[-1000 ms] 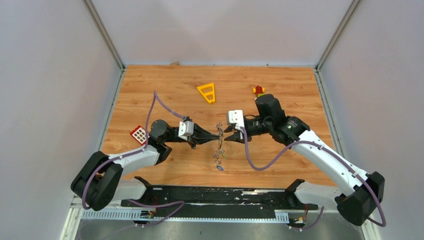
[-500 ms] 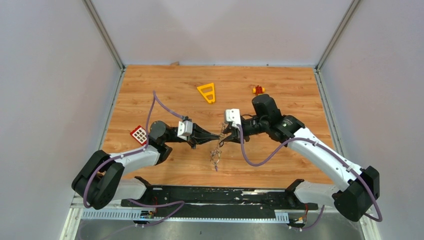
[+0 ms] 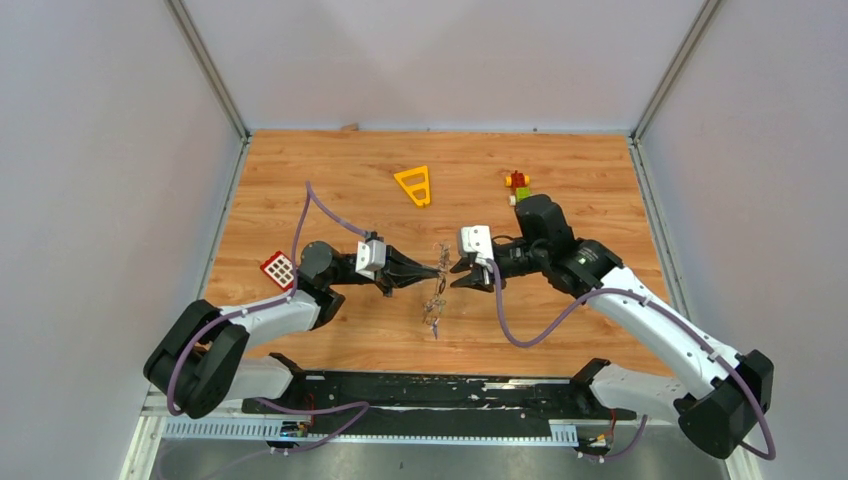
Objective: Put the keys on the keyring
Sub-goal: Adjust the key on the keyring.
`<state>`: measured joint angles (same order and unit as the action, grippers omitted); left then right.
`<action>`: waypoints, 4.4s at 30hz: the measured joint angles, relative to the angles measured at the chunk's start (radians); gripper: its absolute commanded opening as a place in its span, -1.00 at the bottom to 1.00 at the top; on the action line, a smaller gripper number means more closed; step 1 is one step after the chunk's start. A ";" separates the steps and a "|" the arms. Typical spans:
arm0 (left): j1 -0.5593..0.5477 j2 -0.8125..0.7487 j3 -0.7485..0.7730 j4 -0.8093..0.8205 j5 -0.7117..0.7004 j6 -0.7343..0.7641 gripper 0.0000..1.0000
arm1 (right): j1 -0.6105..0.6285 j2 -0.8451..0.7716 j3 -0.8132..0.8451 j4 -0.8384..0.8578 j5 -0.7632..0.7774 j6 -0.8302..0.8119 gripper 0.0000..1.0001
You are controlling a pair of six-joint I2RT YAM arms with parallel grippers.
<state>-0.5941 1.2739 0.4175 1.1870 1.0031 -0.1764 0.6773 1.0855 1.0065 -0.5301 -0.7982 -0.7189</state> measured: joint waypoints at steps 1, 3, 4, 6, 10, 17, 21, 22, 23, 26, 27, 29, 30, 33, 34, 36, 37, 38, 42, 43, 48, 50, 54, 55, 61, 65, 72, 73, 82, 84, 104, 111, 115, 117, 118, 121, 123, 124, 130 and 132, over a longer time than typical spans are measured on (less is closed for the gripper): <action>0.000 0.001 0.000 0.000 -0.002 0.000 -1.00 | 0.000 0.010 -0.004 0.000 -0.006 0.000 -0.43; 0.000 0.002 0.000 0.000 -0.003 0.000 -1.00 | 0.000 0.037 -0.007 -0.003 -0.015 0.000 -0.43; 0.000 0.003 0.000 0.000 -0.003 0.000 -1.00 | 0.000 0.053 -0.007 -0.003 -0.019 0.000 -0.43; 0.000 0.003 0.000 0.000 -0.003 0.000 -1.00 | 0.000 0.080 -0.007 -0.004 -0.022 0.000 -0.42; 0.000 0.003 0.000 0.000 -0.003 0.000 -1.00 | 0.000 0.104 -0.007 -0.004 -0.023 0.003 -0.42; 0.000 0.003 0.000 0.000 -0.003 0.000 -1.00 | 0.000 0.105 -0.007 -0.004 -0.026 0.004 -0.43; 0.000 0.003 -0.002 0.000 -0.004 0.000 -1.00 | 0.000 0.104 -0.007 -0.005 -0.030 0.003 -0.44; 0.000 0.003 -0.004 0.000 -0.004 0.000 -1.00 | 0.000 0.104 -0.007 -0.006 -0.029 0.002 -0.44; 0.000 0.003 -0.005 0.000 -0.004 0.001 -1.00 | 0.000 0.102 -0.007 -0.007 -0.028 0.000 -0.44; 0.000 0.003 -0.006 0.000 -0.005 0.002 -1.00 | 0.000 0.090 -0.007 -0.019 -0.023 -0.006 -0.44; 0.000 0.003 -0.006 0.000 -0.007 0.002 -1.00 | 0.000 0.085 -0.007 -0.022 -0.023 -0.008 -0.44; 0.000 0.003 -0.006 0.000 -0.010 0.002 -1.00 | 0.000 0.073 -0.007 -0.032 -0.024 -0.013 -0.45; 0.000 0.003 -0.006 0.000 -0.011 0.002 -1.00 | 0.000 0.070 -0.007 -0.036 -0.025 -0.015 -0.45; 0.000 0.003 -0.006 0.000 -0.011 0.002 -1.00 | 0.000 0.070 -0.007 -0.047 -0.031 -0.020 -0.45; 0.000 0.003 -0.006 0.000 -0.011 0.002 -1.00 | 0.000 0.070 -0.007 -0.051 -0.032 -0.020 -0.44; 0.000 0.003 -0.006 0.000 -0.011 0.001 -1.00 | 0.000 0.071 -0.007 -0.057 -0.035 -0.021 -0.44; 0.000 0.003 -0.006 0.000 -0.011 0.001 -1.00 | 0.000 0.071 -0.007 -0.056 -0.037 -0.021 -0.43; 0.000 0.003 -0.006 0.000 -0.011 0.001 -1.00 | 0.000 0.072 -0.007 -0.056 -0.038 -0.020 -0.42; 0.000 0.004 -0.006 0.001 -0.011 -0.001 -1.00 | 0.000 0.084 -0.007 -0.055 -0.038 -0.019 -0.36; 0.000 0.004 -0.006 0.002 -0.011 -0.001 -1.00 | 0.000 0.089 -0.006 -0.054 -0.037 -0.018 -0.36; 0.000 0.004 -0.006 0.007 -0.011 -0.004 -1.00 | 0.000 0.111 -0.005 -0.048 -0.033 -0.014 -0.33; 0.000 0.004 -0.006 0.008 -0.011 -0.005 -1.00 | 0.000 0.115 -0.004 -0.045 -0.033 -0.010 -0.31; 0.000 0.005 -0.006 0.009 -0.010 -0.005 -1.00 | 0.000 0.120 -0.003 -0.033 -0.032 -0.006 -0.28; 0.000 0.006 -0.006 0.009 -0.011 -0.005 -1.00 | 0.000 0.121 -0.002 -0.033 -0.032 -0.004 -0.28; 0.000 0.007 -0.006 0.011 -0.010 -0.005 -1.00 | 0.000 0.122 0.003 -0.023 -0.033 0.005 -0.27; 0.000 0.007 -0.006 0.010 -0.011 -0.005 -1.00 | 0.000 0.122 0.003 -0.017 -0.043 0.014 -0.27; 0.001 0.007 -0.006 0.007 -0.016 -0.003 -1.00 | 0.000 0.122 0.003 0.011 -0.062 0.038 -0.28; 0.001 0.007 -0.006 0.007 -0.018 -0.003 -1.00 | 0.000 0.122 0.003 0.016 -0.064 0.042 -0.29; 0.001 0.007 -0.006 0.007 -0.018 -0.002 -1.00 | 0.000 0.122 0.003 0.054 -0.067 0.078 -0.62; 0.001 0.007 -0.006 0.007 -0.018 -0.003 -1.00 | 0.000 0.122 0.003 0.064 -0.067 0.085 -0.74; 0.009 0.024 0.010 -0.061 0.005 0.056 -0.52 | 0.084 0.134 0.071 -0.035 0.170 0.032 -1.00; 0.011 -0.061 0.154 -0.598 0.024 0.472 -0.32 | 0.151 0.178 0.145 -0.137 0.335 -0.029 -1.00; 0.011 -0.074 0.196 -0.762 0.025 0.620 -0.32 | 0.172 0.193 0.162 -0.163 0.381 -0.041 -1.00; 0.011 -0.074 0.201 -0.809 0.028 0.657 -0.34 | 0.179 0.200 0.164 -0.174 0.396 -0.043 -1.00; 0.011 -0.074 0.201 -0.827 0.029 0.673 -0.35 | 0.182 0.204 0.166 -0.179 0.402 -0.043 -1.00; 0.010 -0.071 0.201 -0.869 0.035 0.705 -0.37 | 0.185 0.212 0.169 -0.188 0.417 -0.043 -1.00; 0.007 -0.069 0.201 -0.878 0.035 0.710 -0.38 | 0.185 0.218 0.174 -0.192 0.423 -0.043 -1.00; 0.005 -0.066 0.201 -0.877 0.035 0.711 -0.38 | 0.185 0.220 0.176 -0.193 0.424 -0.043 -1.00; 0.000 -0.047 0.188 -0.768 0.035 0.644 -0.38 | 0.185 0.221 0.179 -0.191 0.427 -0.042 -1.00; 0.000 -0.045 0.166 -0.698 0.034 0.603 -0.38 | 0.185 0.221 0.178 -0.190 0.427 -0.042 -1.00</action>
<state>-0.5941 1.2285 0.5831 0.4885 1.0374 0.4263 0.8627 1.3067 1.1847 -0.7197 -0.3710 -0.7609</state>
